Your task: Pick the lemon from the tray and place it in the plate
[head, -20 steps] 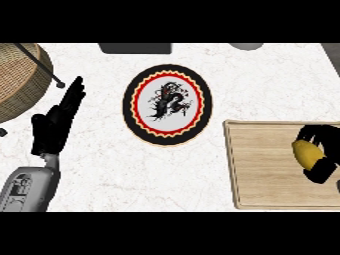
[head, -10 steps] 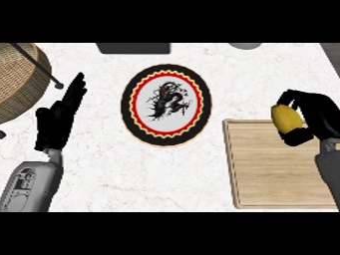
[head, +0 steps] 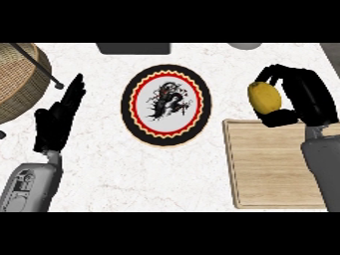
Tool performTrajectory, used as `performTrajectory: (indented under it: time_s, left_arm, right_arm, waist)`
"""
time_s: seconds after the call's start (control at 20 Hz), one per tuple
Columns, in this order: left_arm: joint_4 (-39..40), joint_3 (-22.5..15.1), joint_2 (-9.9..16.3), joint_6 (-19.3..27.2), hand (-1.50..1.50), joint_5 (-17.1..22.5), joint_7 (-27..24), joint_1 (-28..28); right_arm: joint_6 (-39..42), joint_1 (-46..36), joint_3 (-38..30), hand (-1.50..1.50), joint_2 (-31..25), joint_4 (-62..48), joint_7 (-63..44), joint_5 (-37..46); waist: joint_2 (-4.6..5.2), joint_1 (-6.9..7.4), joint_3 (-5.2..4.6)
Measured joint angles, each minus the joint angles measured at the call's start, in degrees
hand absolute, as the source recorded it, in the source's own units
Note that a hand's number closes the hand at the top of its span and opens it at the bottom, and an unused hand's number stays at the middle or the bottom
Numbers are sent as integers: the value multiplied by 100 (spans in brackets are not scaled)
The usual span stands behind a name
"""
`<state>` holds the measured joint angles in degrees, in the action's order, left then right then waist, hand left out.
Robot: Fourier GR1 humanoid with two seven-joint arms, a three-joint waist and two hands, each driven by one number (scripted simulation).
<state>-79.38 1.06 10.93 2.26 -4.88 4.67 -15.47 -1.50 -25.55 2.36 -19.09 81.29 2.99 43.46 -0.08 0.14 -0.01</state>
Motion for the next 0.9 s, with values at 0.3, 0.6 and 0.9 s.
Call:
performTrajectory:
  time_s: [0.3,0.6,0.9]
  left_arm:
    - [-123,4,-5,-35,0,-26,82,39]
    - [-106,43,9,-97,0,-44,109,-40]
    - [-124,-14,-78,-120,0,-84,53,-7]
  right_arm:
    - [359,-643,343,150,719,-86,-588,-46]
    - [92,-1414,525,150,1477,-1226,-721,102]
    - [-604,-2164,1031,150,1806,-2713,-852,170]
  waist:
    - [8,38,-1]
    - [22,66,0]
    - [44,148,0]
